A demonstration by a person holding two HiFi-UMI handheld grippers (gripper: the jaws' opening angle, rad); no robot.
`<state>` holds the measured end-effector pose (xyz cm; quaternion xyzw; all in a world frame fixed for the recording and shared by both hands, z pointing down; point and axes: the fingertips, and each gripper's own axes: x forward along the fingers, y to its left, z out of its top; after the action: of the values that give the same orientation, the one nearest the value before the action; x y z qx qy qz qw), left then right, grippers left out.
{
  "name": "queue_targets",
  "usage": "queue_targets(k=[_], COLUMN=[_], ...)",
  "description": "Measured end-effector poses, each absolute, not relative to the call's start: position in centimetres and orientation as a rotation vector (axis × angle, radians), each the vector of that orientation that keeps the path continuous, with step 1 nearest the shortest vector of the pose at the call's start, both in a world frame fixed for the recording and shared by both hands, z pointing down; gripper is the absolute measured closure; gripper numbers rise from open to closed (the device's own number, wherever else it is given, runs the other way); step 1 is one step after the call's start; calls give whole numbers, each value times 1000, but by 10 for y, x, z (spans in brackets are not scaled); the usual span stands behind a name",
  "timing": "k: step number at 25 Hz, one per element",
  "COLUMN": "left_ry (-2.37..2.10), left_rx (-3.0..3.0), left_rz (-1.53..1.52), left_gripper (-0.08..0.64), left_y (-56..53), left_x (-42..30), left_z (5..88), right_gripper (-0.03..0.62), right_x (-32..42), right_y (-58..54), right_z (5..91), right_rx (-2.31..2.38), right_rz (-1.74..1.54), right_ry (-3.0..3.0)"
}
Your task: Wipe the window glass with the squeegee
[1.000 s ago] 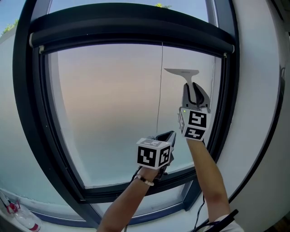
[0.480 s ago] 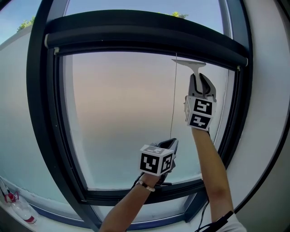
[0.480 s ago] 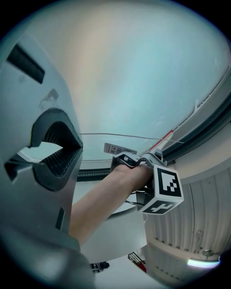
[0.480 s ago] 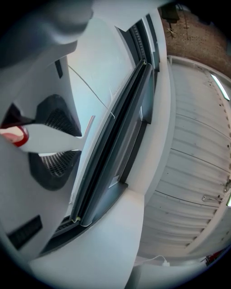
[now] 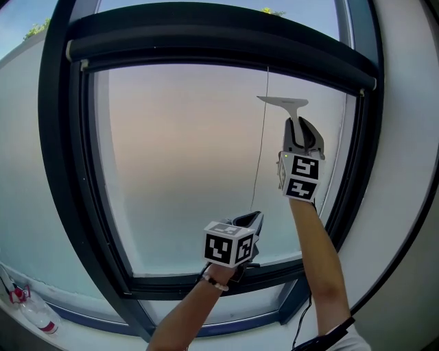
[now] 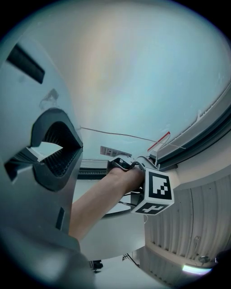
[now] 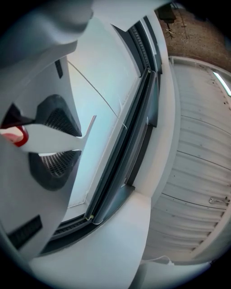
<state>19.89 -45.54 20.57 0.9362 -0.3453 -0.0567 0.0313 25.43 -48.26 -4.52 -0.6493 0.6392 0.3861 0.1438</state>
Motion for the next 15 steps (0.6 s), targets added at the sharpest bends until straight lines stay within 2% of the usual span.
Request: queue_targets(k=[15], left_ry=[-1037], left_rx=[2771], left_rz=[-81], left_gripper=[561], left_y=[-447], left_x=[189], left_z=[283], right_gripper=[505], right_x=[262], right_y=[-478], right_z=[90], right_rx=[-1976], right_rz=[1048], right_ry=[1933])
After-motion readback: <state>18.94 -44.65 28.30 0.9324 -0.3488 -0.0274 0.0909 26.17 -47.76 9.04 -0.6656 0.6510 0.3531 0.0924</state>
